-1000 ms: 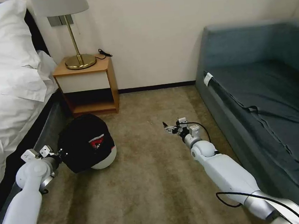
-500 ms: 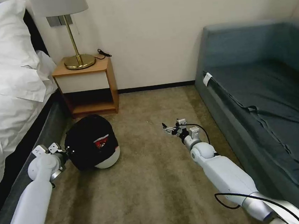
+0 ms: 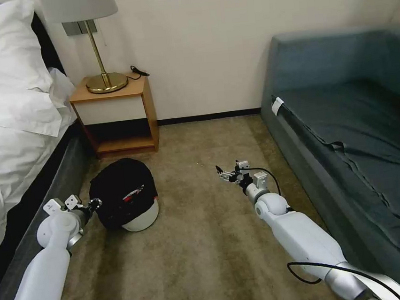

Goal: Pick up the trash bin, then pick up the garbage on the floor and place it into the trash bin.

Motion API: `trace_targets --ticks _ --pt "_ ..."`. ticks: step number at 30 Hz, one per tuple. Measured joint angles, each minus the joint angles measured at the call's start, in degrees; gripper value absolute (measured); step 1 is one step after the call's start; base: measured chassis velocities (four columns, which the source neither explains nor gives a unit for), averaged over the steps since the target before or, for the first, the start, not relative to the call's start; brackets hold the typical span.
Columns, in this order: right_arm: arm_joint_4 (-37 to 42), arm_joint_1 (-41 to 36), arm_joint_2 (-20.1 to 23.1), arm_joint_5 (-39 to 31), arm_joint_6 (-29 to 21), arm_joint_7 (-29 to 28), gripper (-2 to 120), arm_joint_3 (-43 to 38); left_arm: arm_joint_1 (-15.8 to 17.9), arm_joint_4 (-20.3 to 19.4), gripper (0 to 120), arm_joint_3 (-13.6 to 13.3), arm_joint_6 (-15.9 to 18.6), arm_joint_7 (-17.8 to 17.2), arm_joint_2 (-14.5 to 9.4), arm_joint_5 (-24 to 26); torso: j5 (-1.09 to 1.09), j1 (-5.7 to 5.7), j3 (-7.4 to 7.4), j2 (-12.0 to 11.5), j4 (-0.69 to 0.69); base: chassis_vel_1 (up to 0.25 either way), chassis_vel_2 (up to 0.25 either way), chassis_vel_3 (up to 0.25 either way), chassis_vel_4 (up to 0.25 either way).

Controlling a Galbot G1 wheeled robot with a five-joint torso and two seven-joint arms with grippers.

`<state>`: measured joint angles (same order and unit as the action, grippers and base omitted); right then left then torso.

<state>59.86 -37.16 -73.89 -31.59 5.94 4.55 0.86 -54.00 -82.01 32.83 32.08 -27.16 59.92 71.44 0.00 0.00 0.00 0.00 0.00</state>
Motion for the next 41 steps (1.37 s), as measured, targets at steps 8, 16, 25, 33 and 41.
trace_targets --ticks 8,16,25,33,41 --pt "2.7 -0.7 0.8 -0.2 -0.7 -3.2 100 0.3 -3.4 -3.9 90 2.4 -0.4 2.5 -0.9 -5.4 0.0 0.0 0.0 0.0 0.0 0.0 0.0 0.0 0.0" --pt "7.8 -2.4 1.7 -1.4 -3.5 -7.0 100 0.9 -7.7 -8.9 100 5.7 -1.9 7.7 -1.2 -13.6 0.0 0.0 0.0 0.0 0.0 0.0 0.0 0.0 0.0" --pt "14.6 -4.5 3.6 -4.3 -6.5 -9.6 100 0.9 -14.4 -18.4 100 10.1 -2.7 13.9 -1.0 -18.1 0.0 0.0 0.0 0.0 0.0 0.0 0.0 0.0 0.0" --pt "19.4 -5.9 4.8 -9.0 -9.1 -11.4 100 0.5 -17.3 -22.9 100 12.4 -8.1 24.3 -2.1 -26.6 0.01 0.0 -0.01 0.0 0.0 0.0 0.0 0.0 0.0" --pt "22.6 -8.0 5.3 -10.7 -9.5 -11.0 100 0.3 -18.4 -23.4 100 13.5 -13.4 30.6 -2.8 -34.2 0.0 0.0 -0.01 0.0 0.0 0.0 0.0 0.0 0.0"
